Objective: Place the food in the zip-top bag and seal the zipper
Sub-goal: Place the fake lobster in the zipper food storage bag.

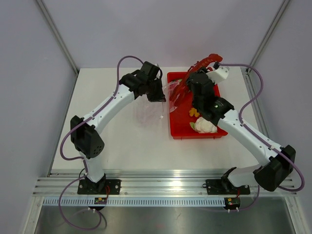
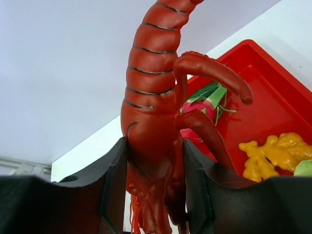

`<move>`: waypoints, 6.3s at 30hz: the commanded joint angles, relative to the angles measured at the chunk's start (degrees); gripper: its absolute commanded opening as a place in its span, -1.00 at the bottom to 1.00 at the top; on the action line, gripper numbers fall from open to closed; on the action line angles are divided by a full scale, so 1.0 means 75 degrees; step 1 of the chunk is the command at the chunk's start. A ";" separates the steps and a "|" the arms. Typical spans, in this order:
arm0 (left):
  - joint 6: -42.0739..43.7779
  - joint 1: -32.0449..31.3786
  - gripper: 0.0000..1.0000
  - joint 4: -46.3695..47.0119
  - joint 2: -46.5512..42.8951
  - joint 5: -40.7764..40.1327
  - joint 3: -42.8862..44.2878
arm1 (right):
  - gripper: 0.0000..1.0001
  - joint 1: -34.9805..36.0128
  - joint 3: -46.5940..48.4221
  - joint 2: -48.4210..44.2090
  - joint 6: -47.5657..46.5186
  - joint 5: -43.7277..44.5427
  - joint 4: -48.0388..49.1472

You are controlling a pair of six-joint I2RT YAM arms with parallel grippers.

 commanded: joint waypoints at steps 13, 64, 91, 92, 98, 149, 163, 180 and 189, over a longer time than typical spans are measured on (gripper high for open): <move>0.0195 0.0070 -1.00 0.0309 -0.0212 0.0506 0.0021 | -1.00 0.0338 0.1648 0.0998 0.1148 0.1727 -0.0248; -0.0168 0.0608 -1.00 0.1001 -0.0013 0.1878 0.0430 | -1.00 0.1756 -0.0062 0.1972 0.1908 0.3426 -0.0727; -0.0181 0.0632 -1.00 0.2032 0.0328 0.2978 0.0641 | -1.00 0.1628 0.0594 0.1363 0.5059 0.2596 -0.2907; 0.0005 0.0632 -1.00 0.1904 0.0351 0.3037 0.0781 | -1.00 0.1616 0.0513 0.1327 0.5061 0.2525 -0.2734; 0.0650 0.0632 -1.00 0.2124 0.0258 0.3811 0.0537 | -1.00 0.1604 0.0314 0.1303 0.5285 0.2337 -0.2511; 0.0675 0.0972 -1.00 0.3168 0.0480 0.4866 0.0302 | 0.44 0.0037 -0.2272 -0.1918 0.1686 -0.2179 -0.1633; 0.0640 0.0972 -1.00 0.3180 0.0515 0.5030 0.0290 | 0.99 -0.3282 -0.4749 -0.1757 0.1862 -0.7048 0.2537; 0.0617 0.0984 -1.00 0.2969 0.0492 0.5147 0.0536 | 0.99 -0.3798 -0.5148 -0.0069 0.2272 -0.7612 0.4802; 0.0617 0.0984 -1.00 0.2887 0.0468 0.5183 0.0595 | 0.44 -0.3869 -0.4949 0.0460 0.2378 -0.7835 0.5530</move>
